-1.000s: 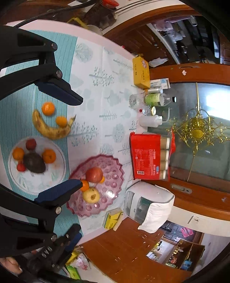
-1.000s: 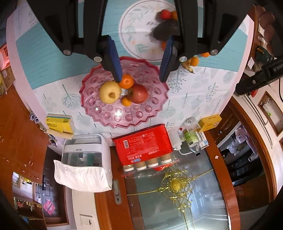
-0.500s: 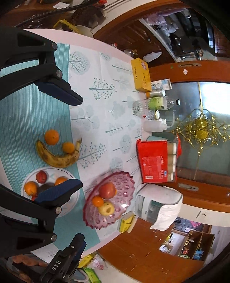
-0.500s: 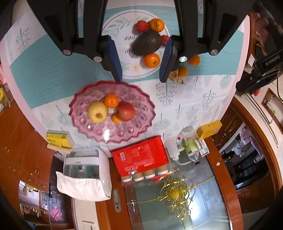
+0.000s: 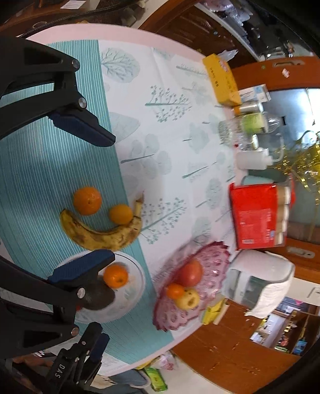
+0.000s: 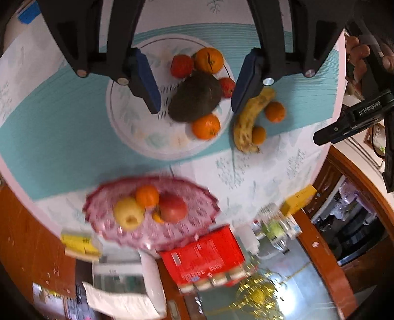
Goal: Organize fruits
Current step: 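Grasp the large mandarin with the left tool while the right tool grasps the dark avocado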
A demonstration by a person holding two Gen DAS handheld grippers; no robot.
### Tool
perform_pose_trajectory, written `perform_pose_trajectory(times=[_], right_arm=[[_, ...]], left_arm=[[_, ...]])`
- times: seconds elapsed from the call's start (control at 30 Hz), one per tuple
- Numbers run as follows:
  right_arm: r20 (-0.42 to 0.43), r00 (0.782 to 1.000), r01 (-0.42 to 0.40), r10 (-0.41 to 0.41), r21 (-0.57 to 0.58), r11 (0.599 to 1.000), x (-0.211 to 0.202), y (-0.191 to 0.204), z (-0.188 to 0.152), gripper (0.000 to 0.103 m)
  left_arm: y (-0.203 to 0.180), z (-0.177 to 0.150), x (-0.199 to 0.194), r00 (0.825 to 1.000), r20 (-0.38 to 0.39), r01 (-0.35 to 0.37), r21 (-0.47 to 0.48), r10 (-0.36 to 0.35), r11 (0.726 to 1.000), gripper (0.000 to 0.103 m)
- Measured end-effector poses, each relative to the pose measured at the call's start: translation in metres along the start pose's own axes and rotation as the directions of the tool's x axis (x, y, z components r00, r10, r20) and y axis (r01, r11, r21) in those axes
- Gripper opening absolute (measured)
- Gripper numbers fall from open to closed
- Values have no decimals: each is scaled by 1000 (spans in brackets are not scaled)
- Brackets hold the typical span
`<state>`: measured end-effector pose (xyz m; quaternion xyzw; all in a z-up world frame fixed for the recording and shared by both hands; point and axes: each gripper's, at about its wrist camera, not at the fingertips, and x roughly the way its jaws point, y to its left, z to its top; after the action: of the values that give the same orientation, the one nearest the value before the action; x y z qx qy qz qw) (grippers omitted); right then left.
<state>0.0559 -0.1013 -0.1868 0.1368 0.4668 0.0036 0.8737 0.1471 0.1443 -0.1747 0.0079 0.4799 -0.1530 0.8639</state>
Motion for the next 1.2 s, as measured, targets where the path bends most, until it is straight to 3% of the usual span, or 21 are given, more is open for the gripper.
perform_pose_trajectory(times=[0.37, 0.5, 0.63, 0.87, 0.93, 1.2], right_arm=[[-88, 994, -56, 67, 121, 991, 43, -4, -6, 60], [-92, 995, -30, 40, 117, 993, 50, -1, -4, 64], [-126, 991, -15, 32, 131, 991, 60, -5, -3, 64], [-170, 985, -15, 43, 163, 986, 76, -10, -5, 64], [-166, 985, -14, 42, 168, 986, 78, -11, -5, 64], [-135, 989, -37, 60, 165, 986, 78, -13, -9, 63]], left_arm=[[5, -19, 58, 993, -113, 28, 40, -23, 999, 80], [8, -23, 72, 987, -154, 53, 26, -48, 998, 66], [12, -25, 83, 981, -183, 65, -7, -65, 998, 60], [10, -27, 93, 976, -199, 87, -24, -90, 996, 49], [9, -27, 96, 973, -207, 102, -28, -106, 994, 41], [4, -28, 98, 976, -198, 93, -19, -95, 996, 39]])
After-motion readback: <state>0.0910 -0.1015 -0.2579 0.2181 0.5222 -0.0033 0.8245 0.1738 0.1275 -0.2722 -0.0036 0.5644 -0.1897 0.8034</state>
